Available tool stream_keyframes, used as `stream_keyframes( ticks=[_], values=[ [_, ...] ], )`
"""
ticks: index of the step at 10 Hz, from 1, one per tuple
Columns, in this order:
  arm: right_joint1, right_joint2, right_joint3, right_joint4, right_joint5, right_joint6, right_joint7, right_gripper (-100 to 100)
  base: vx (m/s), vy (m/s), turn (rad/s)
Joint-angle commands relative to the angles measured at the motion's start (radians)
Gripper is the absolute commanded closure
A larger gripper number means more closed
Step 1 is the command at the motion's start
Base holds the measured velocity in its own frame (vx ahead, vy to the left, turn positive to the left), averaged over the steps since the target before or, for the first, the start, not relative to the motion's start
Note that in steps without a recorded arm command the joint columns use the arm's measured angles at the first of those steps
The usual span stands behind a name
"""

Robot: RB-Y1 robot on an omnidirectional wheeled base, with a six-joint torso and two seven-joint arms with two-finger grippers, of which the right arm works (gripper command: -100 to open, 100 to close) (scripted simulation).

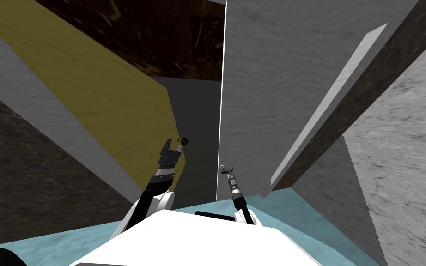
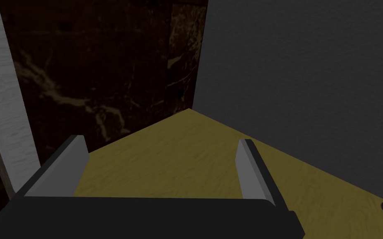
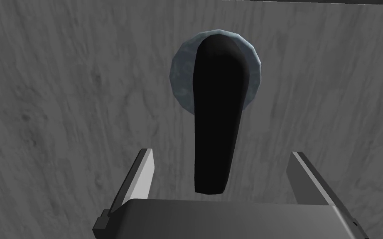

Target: Push the door open

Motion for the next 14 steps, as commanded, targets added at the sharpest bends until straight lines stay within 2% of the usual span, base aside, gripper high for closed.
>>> stream_keyframes(
  ticks=[1, 2, 3, 8, 9, 14],
  values=[
    [-0.002, 0.019, -0.004, 0.004, -0.002, -0.002, 0.0, -100, 0.218, 0.013, 0.029],
    [-0.003, 0.012, -0.003, 0.004, -0.001, -0.001, 0.001, -100, 0.093, 0.005, 0.007],
    [-0.003, 0.012, -0.003, 0.004, -0.001, -0.001, 0.001, 100, -0.011, -0.001, -0.006],
    [-0.003, 0.012, -0.003, 0.004, -0.001, -0.001, 0.001, 100, -0.018, -0.003, -0.001],
    [-0.004, 0.001, -0.015, 0.007, -0.007, 0.001, 0.004, 100, 0.089, 0.038, -0.025],
    [-0.01, -0.025, -0.058, 0.012, -0.027, 0.001, 0.016, 100, 0.174, 0.079, -0.04]
  ],
)
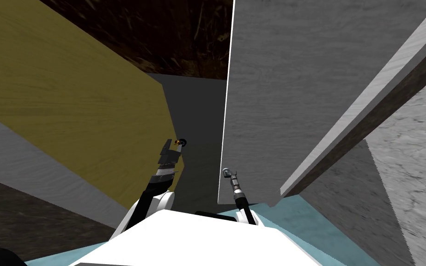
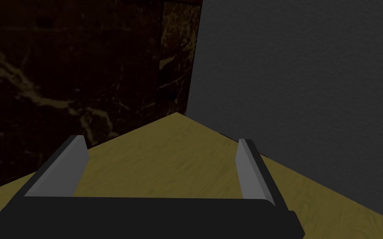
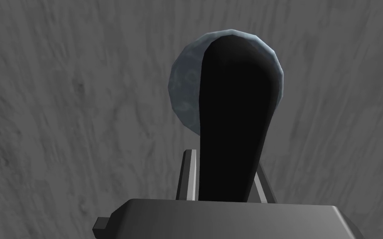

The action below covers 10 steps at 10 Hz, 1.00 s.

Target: Push the door open

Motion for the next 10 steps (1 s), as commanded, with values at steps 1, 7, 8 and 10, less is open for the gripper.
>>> stream_keyframes(
  ticks=[1, 7, 8, 10],
  values=[
    [0.009, -0.017, -0.014, -0.029, -0.006, 0.011, 0.001, 100, 0.143, 0.076, -0.025],
    [-0.001, -0.035, -0.09, -0.021, -0.041, 0.012, 0.023, 100, 0.15, 0.094, -0.066],
    [-0.002, -0.035, -0.098, -0.02, -0.045, 0.012, 0.025, 100, 0.155, 0.107, -0.08],
    [-0.007, -0.033, -0.127, -0.017, -0.059, 0.013, 0.034, 100, 0.182, 0.11, -0.079]
  ],
)
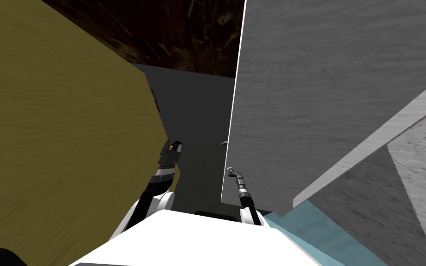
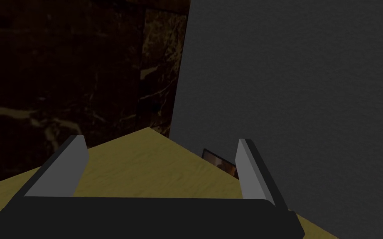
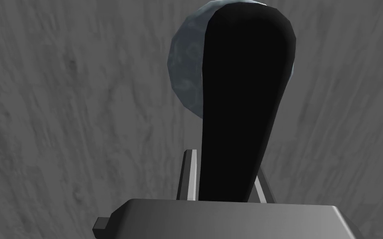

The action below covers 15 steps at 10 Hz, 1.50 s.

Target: Push the door open

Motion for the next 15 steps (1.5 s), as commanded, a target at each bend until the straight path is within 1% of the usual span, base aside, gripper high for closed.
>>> stream_keyframes(
  ticks=[1, 3, 6, 10, 11, 12, 15],
  values=[
    [0.0, -0.011, -0.03, -0.016, -0.014, 0.005, 0.003, 100, 0.185, 0.135, -0.092],
    [-0.004, -0.003, -0.058, -0.013, -0.027, 0.006, 0.012, 100, 0.168, 0.139, -0.093],
    [-0.009, 0.014, -0.093, -0.009, -0.043, 0.006, 0.022, 100, 0.188, 0.105, -0.076],
    [-0.014, 0.037, -0.125, -0.005, -0.058, 0.007, 0.032, 100, 0.169, 0.08, -0.062],
    [-0.001, 0.025, -0.128, -0.014, -0.058, 0.011, 0.029, 100, 0.074, 0.008, -0.03],
    [-0.003, 0.008, -0.144, -0.013, -0.067, 0.009, 0.033, 100, 0.117, 0.026, -0.039],
    [-0.003, -0.009, -0.163, -0.013, -0.077, 0.008, 0.039, 100, 0.154, 0.042, -0.035]
  ],
)
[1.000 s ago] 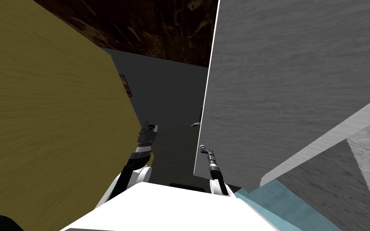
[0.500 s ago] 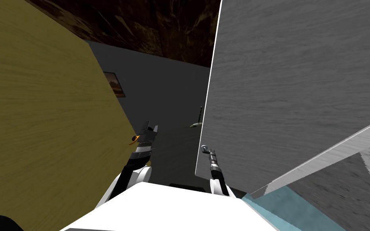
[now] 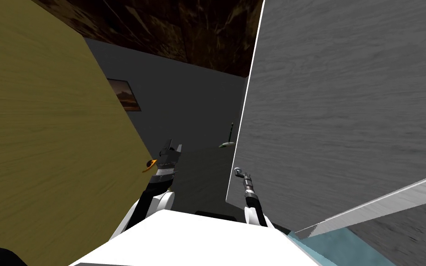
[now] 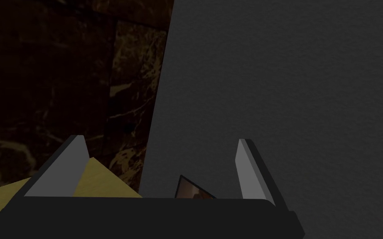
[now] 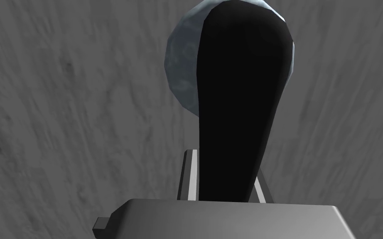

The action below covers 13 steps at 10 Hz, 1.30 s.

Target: Push the door open

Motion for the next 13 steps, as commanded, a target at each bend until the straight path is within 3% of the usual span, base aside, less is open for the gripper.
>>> stream_keyframes(
  ticks=[1, 8, 10, 13],
  values=[
    [-0.002, -0.014, -0.017, -0.009, -0.008, -0.004, 0.006, 100, 0.191, 0.024, -0.03],
    [-0.003, -0.041, -0.08, -0.007, -0.042, -0.006, 0.027, 100, 0.179, 0.036, -0.044],
    [-0.003, -0.042, -0.086, -0.007, -0.045, -0.007, 0.029, 100, 0.098, 0.014, -0.024],
    [-0.003, -0.044, -0.125, -0.006, -0.066, -0.008, 0.041, 100, 0.188, 0.047, -0.063]
  ],
)
